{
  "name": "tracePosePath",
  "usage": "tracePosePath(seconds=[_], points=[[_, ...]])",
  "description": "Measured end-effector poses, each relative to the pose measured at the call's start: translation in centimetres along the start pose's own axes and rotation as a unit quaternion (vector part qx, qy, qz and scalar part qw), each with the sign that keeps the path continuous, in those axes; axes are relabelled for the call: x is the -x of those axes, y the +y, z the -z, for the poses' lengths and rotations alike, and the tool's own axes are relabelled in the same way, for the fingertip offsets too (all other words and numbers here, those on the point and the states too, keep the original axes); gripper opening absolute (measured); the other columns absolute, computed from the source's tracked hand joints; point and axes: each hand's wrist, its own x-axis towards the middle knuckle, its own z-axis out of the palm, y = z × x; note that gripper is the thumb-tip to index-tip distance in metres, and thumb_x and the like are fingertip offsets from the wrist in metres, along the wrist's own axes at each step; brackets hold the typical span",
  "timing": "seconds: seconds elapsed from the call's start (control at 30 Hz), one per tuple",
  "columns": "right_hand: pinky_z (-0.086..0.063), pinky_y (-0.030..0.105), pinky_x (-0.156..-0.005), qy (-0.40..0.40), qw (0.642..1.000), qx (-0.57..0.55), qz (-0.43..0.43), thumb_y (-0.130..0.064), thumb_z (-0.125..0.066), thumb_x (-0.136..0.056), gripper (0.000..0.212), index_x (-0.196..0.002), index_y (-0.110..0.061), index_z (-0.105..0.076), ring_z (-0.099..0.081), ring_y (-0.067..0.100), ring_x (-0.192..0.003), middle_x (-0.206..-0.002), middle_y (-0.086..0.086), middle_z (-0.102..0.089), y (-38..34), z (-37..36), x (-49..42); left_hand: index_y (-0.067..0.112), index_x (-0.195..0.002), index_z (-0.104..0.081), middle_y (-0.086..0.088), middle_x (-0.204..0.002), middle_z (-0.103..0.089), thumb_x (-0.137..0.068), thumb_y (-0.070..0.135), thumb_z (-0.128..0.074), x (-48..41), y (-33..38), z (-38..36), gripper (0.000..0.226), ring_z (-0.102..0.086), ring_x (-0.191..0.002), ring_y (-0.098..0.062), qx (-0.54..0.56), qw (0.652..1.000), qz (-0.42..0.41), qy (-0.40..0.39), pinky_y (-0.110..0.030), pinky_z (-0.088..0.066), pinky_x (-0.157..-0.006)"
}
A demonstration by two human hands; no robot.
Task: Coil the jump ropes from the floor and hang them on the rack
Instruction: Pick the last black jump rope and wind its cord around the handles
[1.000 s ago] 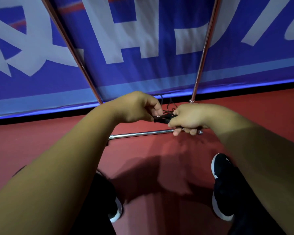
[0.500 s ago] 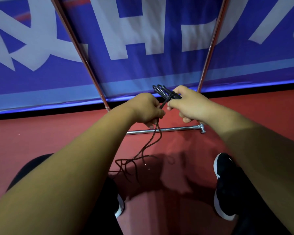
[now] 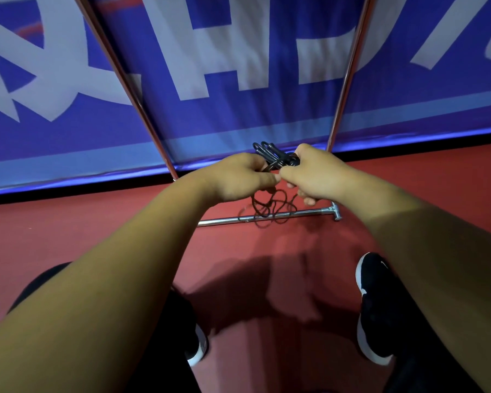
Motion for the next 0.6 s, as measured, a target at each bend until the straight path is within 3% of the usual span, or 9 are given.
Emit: tracePosePath(seconds=[0.1,0.2,0.27,0.33,0.43,0.6], points=[[-0.064,0.040,-0.056,-0.022,0.999,-0.048,-0.013,-0.017,-0.058,-0.093,0.018,-0.088,0.000,-0.061,-0.077,0.034,-0.061,-0.076,0.018,-0.073,-0.2,-0.2,0.3,0.019,-0.102,-0.072,-0.005,-0.096,-0.081,-0.097,0.040,-0.057,0.0,0.9,0.4,0.027,-0.075,-0.099,-0.021,0.132,0.990,0.043,-0.001,-0.033,-0.050,-0.090],[-0.066,0.040,-0.065,-0.035,0.997,-0.065,0.001,-0.015,-0.059,-0.093,0.015,-0.089,-0.002,-0.063,-0.079,0.025,-0.067,-0.074,0.009,-0.076,-0.4,-0.4,0.6,0.015,-0.098,-0.067,-0.017,-0.092,-0.078,-0.101,0.051,-0.047,-0.2,0.8,0.8,0.041,-0.071,-0.074,-0.032,0.283,0.954,0.090,0.026,-0.038,-0.050,-0.083],[-0.064,0.034,-0.069,-0.037,0.999,-0.008,0.022,-0.022,-0.060,-0.092,0.019,-0.090,-0.006,-0.070,-0.078,0.017,-0.065,-0.072,0.001,-0.079,-0.7,-0.2,0.9,0.009,-0.108,-0.068,-0.011,-0.084,-0.073,-0.103,0.055,-0.052,-0.6,0.3,0.8,0.049,-0.059,-0.057,-0.024,0.270,0.957,0.081,0.062,-0.037,-0.056,-0.074],[-0.060,0.034,-0.070,-0.057,0.998,-0.015,0.027,-0.025,-0.060,-0.093,0.020,-0.095,-0.008,-0.070,-0.078,0.017,-0.067,-0.074,0.000,-0.080,-1.0,-0.2,1.1,0.008,-0.108,-0.066,-0.005,-0.077,-0.065,-0.104,0.043,-0.058,-0.8,-0.1,0.7,0.037,-0.045,-0.048,-0.015,0.245,0.963,0.066,0.092,-0.034,-0.058,-0.065],[-0.052,0.033,-0.058,-0.091,0.994,-0.064,0.011,-0.027,-0.060,-0.097,0.020,-0.103,-0.008,-0.063,-0.066,0.016,-0.057,-0.080,0.005,-0.081,-1.1,-0.1,1.3,0.015,-0.101,-0.057,-0.004,-0.073,-0.053,-0.105,0.027,-0.058,-1.0,-0.5,0.6,0.013,-0.036,-0.046,-0.013,0.256,0.962,0.048,0.086,-0.030,-0.046,-0.057],[-0.034,0.023,-0.041,-0.144,0.976,-0.159,-0.028,-0.028,-0.064,-0.099,0.023,-0.105,-0.007,-0.059,-0.052,0.016,-0.052,-0.093,0.011,-0.082,-1.2,0.3,2.0,0.012,-0.114,-0.060,-0.004,-0.075,-0.050,-0.108,0.020,-0.053,-0.4,-0.8,1.0,0.012,-0.029,-0.051,-0.014,0.283,0.959,0.003,0.021,-0.029,-0.035,-0.055]])
